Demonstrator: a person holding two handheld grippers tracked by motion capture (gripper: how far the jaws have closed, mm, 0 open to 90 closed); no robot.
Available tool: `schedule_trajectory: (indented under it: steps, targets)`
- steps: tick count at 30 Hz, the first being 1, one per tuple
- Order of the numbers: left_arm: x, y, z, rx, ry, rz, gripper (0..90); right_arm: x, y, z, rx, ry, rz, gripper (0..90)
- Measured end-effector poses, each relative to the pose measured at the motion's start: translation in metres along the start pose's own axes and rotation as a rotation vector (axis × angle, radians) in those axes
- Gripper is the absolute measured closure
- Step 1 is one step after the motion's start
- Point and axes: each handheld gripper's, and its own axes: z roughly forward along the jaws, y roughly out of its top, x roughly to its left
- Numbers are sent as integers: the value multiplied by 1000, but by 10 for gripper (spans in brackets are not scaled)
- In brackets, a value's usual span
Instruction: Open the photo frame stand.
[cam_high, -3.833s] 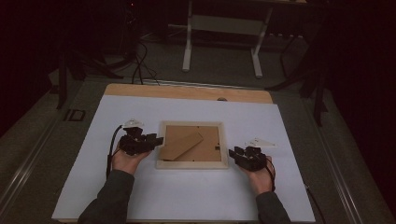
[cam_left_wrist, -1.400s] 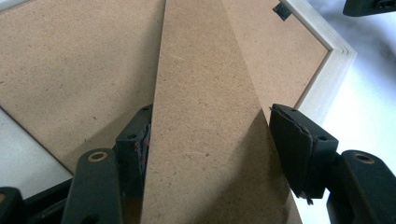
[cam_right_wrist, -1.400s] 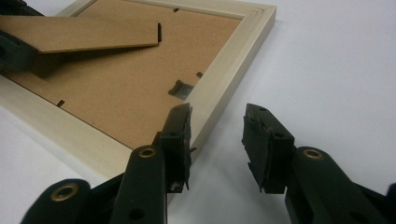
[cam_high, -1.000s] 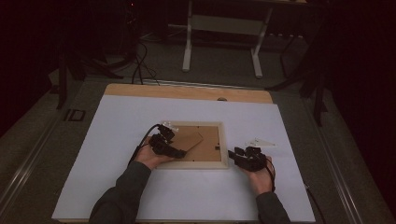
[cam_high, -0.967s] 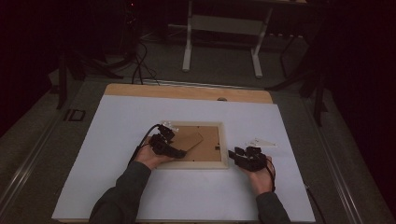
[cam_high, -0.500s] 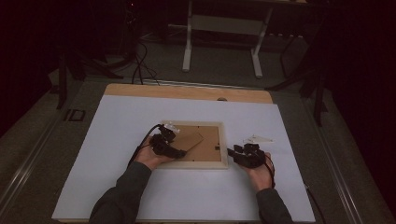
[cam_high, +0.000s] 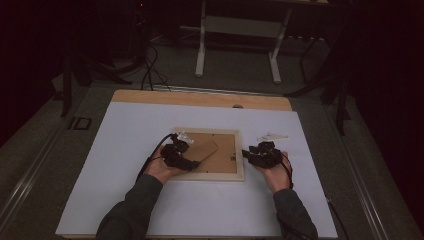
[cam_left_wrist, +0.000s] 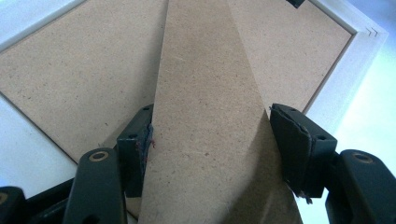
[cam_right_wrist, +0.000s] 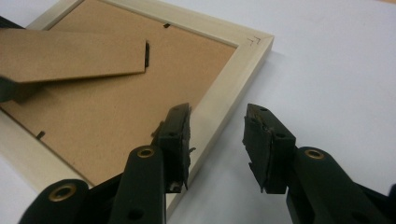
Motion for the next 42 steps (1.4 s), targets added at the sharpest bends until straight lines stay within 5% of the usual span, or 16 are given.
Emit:
schedule_trajectory:
  steps: [22,31,42]
  targets:
    - [-16,-1,-9,-61,85,74,387,-12,24,10,28,-32,27,541]
    - [-22,-2,-12,-77,113,100,386,-23,27,15,24,4,110,523]
    - [-31,-6,-16,-112,155,140,386,-25,33,16,-1,43,148,540]
